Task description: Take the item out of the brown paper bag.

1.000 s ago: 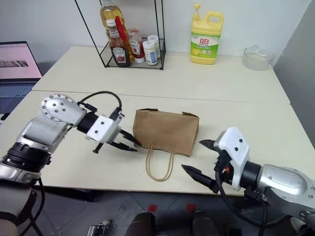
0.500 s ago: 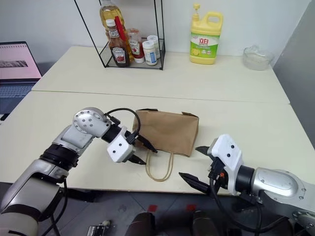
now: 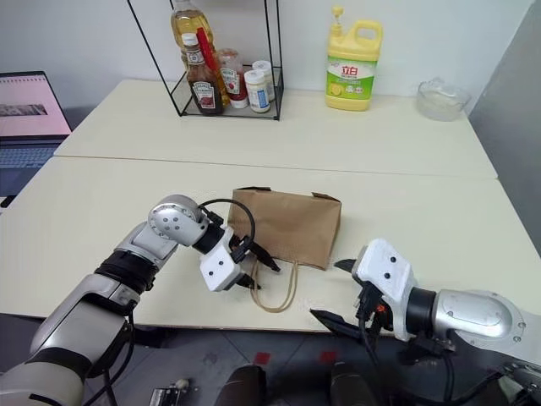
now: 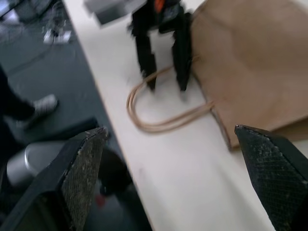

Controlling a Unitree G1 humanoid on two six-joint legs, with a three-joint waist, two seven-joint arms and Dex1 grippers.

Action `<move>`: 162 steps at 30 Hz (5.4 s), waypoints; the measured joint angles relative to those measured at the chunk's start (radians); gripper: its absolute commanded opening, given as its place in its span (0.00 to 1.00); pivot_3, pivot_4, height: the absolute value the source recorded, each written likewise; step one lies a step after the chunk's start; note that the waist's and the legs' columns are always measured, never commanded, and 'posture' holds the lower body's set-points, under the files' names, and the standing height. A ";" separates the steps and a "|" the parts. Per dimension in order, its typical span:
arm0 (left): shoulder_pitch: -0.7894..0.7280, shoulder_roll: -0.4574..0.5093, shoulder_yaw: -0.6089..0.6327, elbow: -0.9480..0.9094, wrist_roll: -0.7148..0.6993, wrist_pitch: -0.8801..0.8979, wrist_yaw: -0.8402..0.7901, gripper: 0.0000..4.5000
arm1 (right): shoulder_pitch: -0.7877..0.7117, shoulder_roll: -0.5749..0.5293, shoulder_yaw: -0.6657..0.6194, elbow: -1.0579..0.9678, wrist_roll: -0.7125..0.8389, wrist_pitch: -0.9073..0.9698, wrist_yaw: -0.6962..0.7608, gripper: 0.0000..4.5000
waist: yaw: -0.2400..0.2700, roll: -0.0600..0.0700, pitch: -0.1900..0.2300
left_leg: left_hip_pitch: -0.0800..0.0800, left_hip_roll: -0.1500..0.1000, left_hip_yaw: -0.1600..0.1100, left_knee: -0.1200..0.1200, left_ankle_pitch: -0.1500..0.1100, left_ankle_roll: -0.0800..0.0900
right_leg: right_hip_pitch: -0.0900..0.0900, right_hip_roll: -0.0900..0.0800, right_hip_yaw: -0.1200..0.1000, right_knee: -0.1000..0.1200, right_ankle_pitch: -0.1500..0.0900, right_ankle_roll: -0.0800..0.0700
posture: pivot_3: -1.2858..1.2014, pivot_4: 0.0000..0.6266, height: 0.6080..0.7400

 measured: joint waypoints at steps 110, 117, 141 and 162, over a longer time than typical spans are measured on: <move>-0.178 -0.168 0.327 -0.012 -0.199 1.053 0.335 0.00 | -0.365 0.563 0.667 0.685 -1.456 -0.747 0.697 0.01 | 0.001 0.000 0.000 | 0.007 -0.001 -0.001 0.000 0.000 -0.001 | 0.006 -0.001 -0.002 0.002 0.000 0.000 | 0.52 0.24 1.00; -0.230 -0.187 0.328 0.047 -0.191 1.051 0.345 0.00 | -0.363 0.561 0.667 0.669 -1.479 -0.738 0.703 0.01 | 0.001 0.000 0.000 | 0.007 -0.001 -0.001 0.000 0.000 -0.001 | 0.005 -0.001 -0.002 0.002 0.000 0.000 | 0.52 0.24 1.00; -0.347 -0.221 0.381 0.062 -0.191 1.040 0.387 0.00 | -0.365 0.563 0.669 0.660 -1.489 -0.740 0.739 0.01 | -0.001 0.000 0.000 | 0.008 -0.001 -0.001 -0.001 0.001 -0.003 | 0.007 0.000 -0.002 0.001 0.000 0.000 | 0.52 0.24 1.00; -0.271 -0.210 0.405 -0.133 -0.253 1.194 0.321 0.00 | -0.338 0.521 0.481 0.422 -1.379 -0.454 0.783 0.92 | 0.000 0.000 0.000 | 0.007 -0.001 -0.002 -0.001 0.002 -0.003 | 0.007 -0.001 -0.002 0.000 0.000 0.000 | 0.52 0.24 1.00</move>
